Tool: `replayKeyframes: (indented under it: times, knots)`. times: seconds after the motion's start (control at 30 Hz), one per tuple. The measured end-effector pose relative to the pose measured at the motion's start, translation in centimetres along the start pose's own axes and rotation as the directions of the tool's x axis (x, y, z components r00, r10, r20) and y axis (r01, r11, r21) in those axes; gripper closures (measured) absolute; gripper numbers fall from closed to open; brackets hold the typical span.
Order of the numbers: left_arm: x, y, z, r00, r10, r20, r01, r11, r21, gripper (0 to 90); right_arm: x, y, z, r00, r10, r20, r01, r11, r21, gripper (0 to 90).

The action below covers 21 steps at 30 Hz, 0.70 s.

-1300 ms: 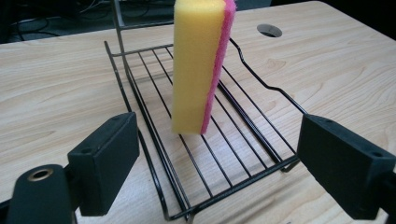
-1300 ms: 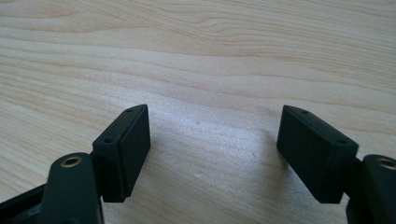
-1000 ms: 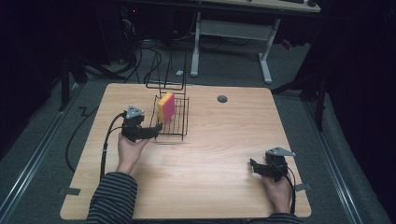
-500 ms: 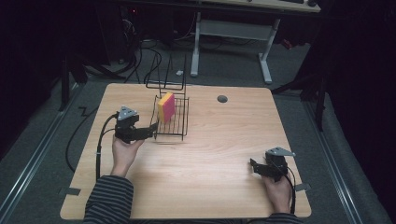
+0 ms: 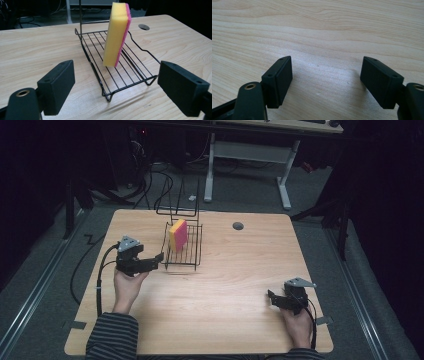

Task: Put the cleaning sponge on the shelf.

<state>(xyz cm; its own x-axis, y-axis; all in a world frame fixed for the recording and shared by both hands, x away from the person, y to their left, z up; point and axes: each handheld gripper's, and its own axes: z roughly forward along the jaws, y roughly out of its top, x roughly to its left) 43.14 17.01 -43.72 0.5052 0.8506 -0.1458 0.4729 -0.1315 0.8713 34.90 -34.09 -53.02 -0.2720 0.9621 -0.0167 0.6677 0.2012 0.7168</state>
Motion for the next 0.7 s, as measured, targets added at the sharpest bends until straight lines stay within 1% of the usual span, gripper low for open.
replayKeyframes:
  times: [0.13, 0.53, 0.7]
  knots:
    - [0.0, 0.0, -1.0, 0.9999, -0.010, -0.001, 0.010, 0.9997, -0.024, 15.0, 0.0, 0.0, 0.0, 1.0000, 0.000, 0.000, 0.000, 1.000, 0.000, 26.1]
    - [0.5, -1.0, -2.2, 0.9993, -0.034, -0.013, 0.034, 0.9991, -0.027, 15.1, 0.0, 0.0, 0.0, 1.0000, 0.000, 0.000, 0.000, 1.000, 0.000, 26.1]
    - [0.6, -1.3, -2.6, 0.9990, -0.042, -0.016, 0.042, 0.9985, -0.036, 15.2, 0.0, 0.0, 0.0, 1.0000, 0.000, 0.000, 0.000, 1.000, 0.000, 26.1]
